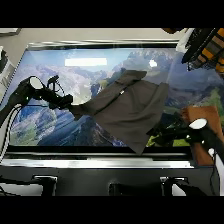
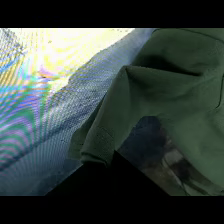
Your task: Fold the clothes and pants, and hang the long-sleeved shirts on hangers.
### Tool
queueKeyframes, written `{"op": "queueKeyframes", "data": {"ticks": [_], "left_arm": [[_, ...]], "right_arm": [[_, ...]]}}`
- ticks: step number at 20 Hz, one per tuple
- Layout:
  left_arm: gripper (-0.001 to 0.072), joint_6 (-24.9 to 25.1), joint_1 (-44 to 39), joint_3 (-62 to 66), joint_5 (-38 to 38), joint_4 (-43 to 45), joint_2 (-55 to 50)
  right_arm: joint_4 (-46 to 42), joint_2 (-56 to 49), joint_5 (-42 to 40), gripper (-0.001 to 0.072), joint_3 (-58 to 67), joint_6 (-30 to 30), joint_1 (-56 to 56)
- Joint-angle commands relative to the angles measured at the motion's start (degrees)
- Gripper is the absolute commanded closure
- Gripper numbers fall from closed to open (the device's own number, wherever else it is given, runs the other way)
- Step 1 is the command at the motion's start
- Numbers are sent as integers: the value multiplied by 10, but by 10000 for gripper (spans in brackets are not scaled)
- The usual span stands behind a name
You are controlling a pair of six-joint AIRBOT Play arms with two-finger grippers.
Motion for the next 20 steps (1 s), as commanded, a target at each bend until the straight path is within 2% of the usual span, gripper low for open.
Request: {"op": "queueKeyframes", "data": {"ticks": [1, 9, 14, 18, 19, 20], "left_arm": [[690, 0, 0, 0, -1, 0, 0], [690, 0, 0, 0, 0, 0, 0], [690, 0, 0, 0, 1, 0, 0], [690, 0, 0, 0, 0, 0, 0], [690, 0, 0, 0, 0, 0, 0], [690, 0, 0, 0, 0, 0, 0]], "right_arm": [[6, 17, -23, 235, -71, -4, 41], [-8, 16, -12, 236, -73, -4, 44], [16, 11, -53, 237, -74, -4, 50], [21, -25, -110, 242, -73, 14, 139], [29, -29, -127, 324, -73, 20, 155], [47, -29, -142, 441, -73, 19, 162]]}}
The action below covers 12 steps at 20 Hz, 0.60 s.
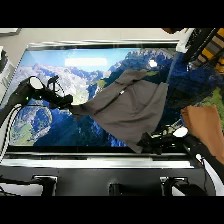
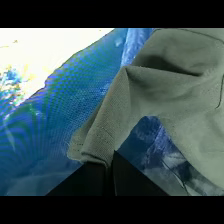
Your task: Fold the clothes and pants, and hang the long-sleeved shirts on hangers.
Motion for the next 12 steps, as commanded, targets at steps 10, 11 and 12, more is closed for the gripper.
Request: {"op": "queueKeyframes", "data": {"ticks": [10, 11, 12], "left_arm": [[693, 10, 64, 158, 22, -110, 114], [692, 8, 77, 185, 32, -110, 147], [692, 1, 90, 206, 44, -110, 181]], "right_arm": [[-32, 75, -22, 681, 340, 42, 37], [-65, 86, -6, 681, 401, 58, 37], [-91, 97, 8, 681, 455, 72, 37]]}}
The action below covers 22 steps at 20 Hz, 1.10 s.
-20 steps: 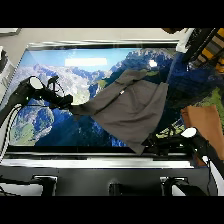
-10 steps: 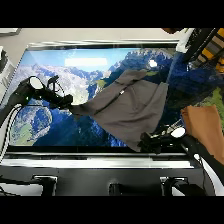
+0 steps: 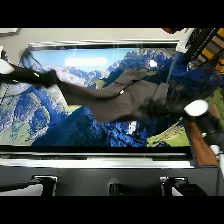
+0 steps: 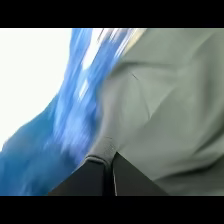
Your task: Fold the clothes and pants, and hang the long-sleeved shirts on hangers.
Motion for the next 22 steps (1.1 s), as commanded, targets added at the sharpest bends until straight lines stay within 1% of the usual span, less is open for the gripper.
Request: {"op": "queueKeyframes", "data": {"ticks": [1, 4, 5, 6, 10, 12, 15, 17, 20, 22], "left_arm": [[693, -21, 45, 80, 40, -18, 107], [692, -32, 89, 96, 83, -11, 233], [692, -33, 102, 96, 87, 8, 274], [693, -44, 113, 96, 87, 38, 310], [692, -110, 130, 96, 91, 175, 411], [692, -128, 130, 96, 111, 207, 432], [693, -126, 130, 91, 141, 207, 411], [692, -120, 127, 77, 144, 199, 366], [692, -71, 91, 52, 161, 175, 256], [693, -32, 52, 42, 206, 176, 160]], "right_arm": [[-96, 41, 46, 681, 199, 49, 1], [-131, 88, 69, 681, 337, 62, 1], [-143, 104, 71, 681, 366, 75, 1], [-154, 122, 74, 681, 390, 87, 1], [-194, 181, 76, 681, 419, 124, 1], [-211, 186, 76, 681, 419, 146, 1], [-222, 152, 79, 681, 419, 151, 1], [-221, 100, 93, 681, 418, 163, 1], [-223, -15, 106, 681, 418, 163, 2], [-230, -101, 94, 681, 418, 163, 2]]}}
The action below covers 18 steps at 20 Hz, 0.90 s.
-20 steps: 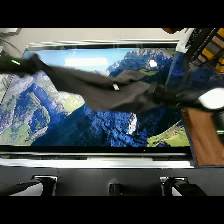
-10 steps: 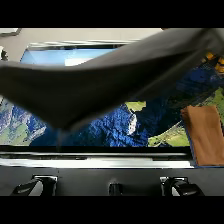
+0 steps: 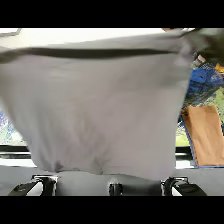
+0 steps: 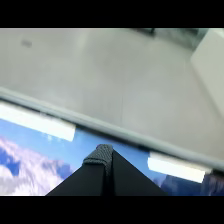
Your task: Fold the clothes and pants, and hang the long-sleeved shirts on hangers.
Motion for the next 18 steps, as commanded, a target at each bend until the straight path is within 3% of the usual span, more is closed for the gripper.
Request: {"op": "queueKeyframes", "data": {"ticks": [1, 6, 10, 15, 16, 17, 18], "left_arm": [[693, 57, -55, -15, 73, -6, -151], [693, 56, -125, -15, 229, -6, -364], [692, 56, -155, -15, 281, -6, -454], [689, 56, -163, -15, 182, -7, -499], [676, 56, -159, -14, 146, -7, -498], [587, 56, -152, -7, 99, -7, -495], [441, 56, -142, 0, 53, -7, -490]], "right_arm": [[-15, -141, -14, 681, 1, 5, 1], [-30, -333, -149, 681, 1, 33, 1], [-30, -425, -232, 681, 1, 78, 1], [-13, -481, -207, 669, 1, 115, 0], [-10, -481, -193, 618, 1, 115, 0], [-7, -477, -176, 542, 1, 114, -2], [-4, -468, -157, 469, 1, 106, -7]]}}
